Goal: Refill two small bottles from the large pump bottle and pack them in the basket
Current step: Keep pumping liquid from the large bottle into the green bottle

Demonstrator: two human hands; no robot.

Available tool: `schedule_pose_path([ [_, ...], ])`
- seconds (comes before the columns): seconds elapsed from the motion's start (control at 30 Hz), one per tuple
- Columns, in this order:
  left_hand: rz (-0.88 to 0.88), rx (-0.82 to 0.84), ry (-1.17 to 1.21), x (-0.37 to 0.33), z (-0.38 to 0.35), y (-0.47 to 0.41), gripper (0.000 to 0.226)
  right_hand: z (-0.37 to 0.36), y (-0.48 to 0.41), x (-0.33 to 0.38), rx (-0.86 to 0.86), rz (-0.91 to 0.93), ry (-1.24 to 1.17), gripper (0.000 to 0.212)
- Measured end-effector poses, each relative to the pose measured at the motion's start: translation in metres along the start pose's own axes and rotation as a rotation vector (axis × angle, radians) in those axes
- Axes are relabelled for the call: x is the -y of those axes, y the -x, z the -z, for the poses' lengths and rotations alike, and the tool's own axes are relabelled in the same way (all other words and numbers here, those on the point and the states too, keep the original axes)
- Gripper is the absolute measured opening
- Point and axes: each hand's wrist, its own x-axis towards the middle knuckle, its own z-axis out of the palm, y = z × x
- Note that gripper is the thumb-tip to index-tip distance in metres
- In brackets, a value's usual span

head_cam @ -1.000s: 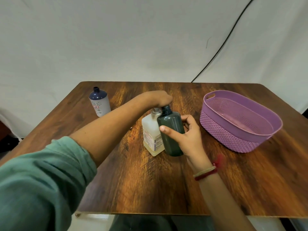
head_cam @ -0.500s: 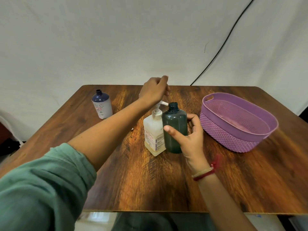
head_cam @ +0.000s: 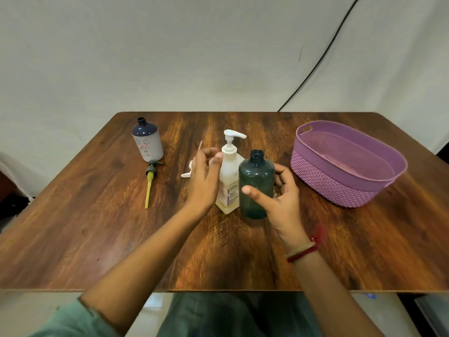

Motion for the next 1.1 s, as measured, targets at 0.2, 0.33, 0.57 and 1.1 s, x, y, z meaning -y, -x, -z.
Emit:
schedule_pose_path([
  [0.2,0.012,0.159,0.051,0.035,0.001,0.019,0.068,0.005,0.007,-0.008,0.035,-0.043,0.01,0.064],
  [0.33,0.001,0.188,-0.044,0.048,0.002,0.022,0.097,0.009,0.011,-0.013,0.055,-0.05,0.014,0.067],
  [0.57,0.03,0.146,-0.127,0.048,-0.002,0.022,0.105,0.01,0.014,-0.019,0.066,-0.056,0.027,0.069],
  [1.1,0.085,0.22,-0.127,0.049,-0.015,-0.011,0.093,0.007,0.013,-0.029,0.075,-0.103,0.035,0.068],
])
